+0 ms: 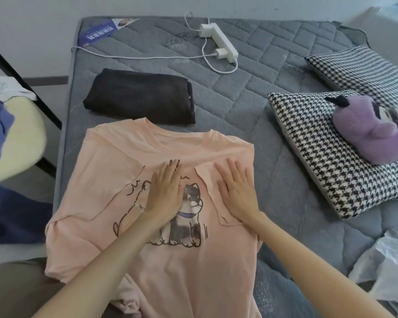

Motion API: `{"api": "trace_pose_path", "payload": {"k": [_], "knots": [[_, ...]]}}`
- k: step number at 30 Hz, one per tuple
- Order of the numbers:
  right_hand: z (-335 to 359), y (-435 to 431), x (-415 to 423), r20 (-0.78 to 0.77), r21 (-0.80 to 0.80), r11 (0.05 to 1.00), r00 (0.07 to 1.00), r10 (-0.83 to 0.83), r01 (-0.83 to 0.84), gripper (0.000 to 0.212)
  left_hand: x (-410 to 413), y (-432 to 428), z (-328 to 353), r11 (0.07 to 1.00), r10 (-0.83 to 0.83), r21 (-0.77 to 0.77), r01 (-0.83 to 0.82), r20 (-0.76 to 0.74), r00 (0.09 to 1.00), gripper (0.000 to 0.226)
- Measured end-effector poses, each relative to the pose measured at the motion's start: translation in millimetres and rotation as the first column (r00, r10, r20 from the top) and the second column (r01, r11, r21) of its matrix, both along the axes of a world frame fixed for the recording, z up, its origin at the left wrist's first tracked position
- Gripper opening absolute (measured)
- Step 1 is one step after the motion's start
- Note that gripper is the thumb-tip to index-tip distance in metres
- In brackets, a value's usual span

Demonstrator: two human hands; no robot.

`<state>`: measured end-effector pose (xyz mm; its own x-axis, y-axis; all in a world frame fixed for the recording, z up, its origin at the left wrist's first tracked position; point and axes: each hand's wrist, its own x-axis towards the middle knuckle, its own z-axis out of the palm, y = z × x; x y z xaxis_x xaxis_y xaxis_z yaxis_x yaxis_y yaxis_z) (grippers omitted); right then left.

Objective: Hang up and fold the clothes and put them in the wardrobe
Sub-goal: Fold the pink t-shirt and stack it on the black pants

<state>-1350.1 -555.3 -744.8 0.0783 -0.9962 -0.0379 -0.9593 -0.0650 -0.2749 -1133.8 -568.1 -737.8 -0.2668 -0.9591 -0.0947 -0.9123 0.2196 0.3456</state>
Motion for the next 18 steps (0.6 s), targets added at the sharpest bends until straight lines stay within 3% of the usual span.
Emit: {"api": "trace_pose_path", "payload": {"k": [3, 5, 9, 14, 18], "knots": [[2.9, -5.4, -1.7, -0.033, 0.026, 0.999, 0.999, -0.043, 0.044, 0.047, 17.8, 4.3, 2.2, 0.998, -0.04, 0.053, 0.045, -0.084, 0.996, 0.055], [9.6, -11.2, 1.5, -0.012, 0.028, 0.998, 0.998, -0.058, 0.058, 0.045, 30.1, 3.1, 11.7, 0.998, -0.06, -0.012, 0.059, -0.115, 0.992, 0.052], [31.8, -34.3, 5.2, 0.121, -0.15, 0.984, 0.99, -0.078, 0.096, 0.037, 59.1, -17.5, 33.0, 0.989, 0.114, -0.077, -0.129, -0.175, 0.978, 0.044], [38.4, -71.0, 3.7, 0.116, -0.089, 0.995, 0.993, -0.026, 0.037, 0.056, 90.6, -47.6, 43.2, 0.982, 0.183, -0.055, -0.181, 0.025, 0.983, 0.072], [32.7, -94.2, 3.1, -0.07, 0.179, 0.984, 0.997, 0.016, -0.003, 0.093, 109.0, -72.7, 40.5, 0.99, 0.105, 0.062, -0.129, 0.299, 0.949, 0.072]]}}
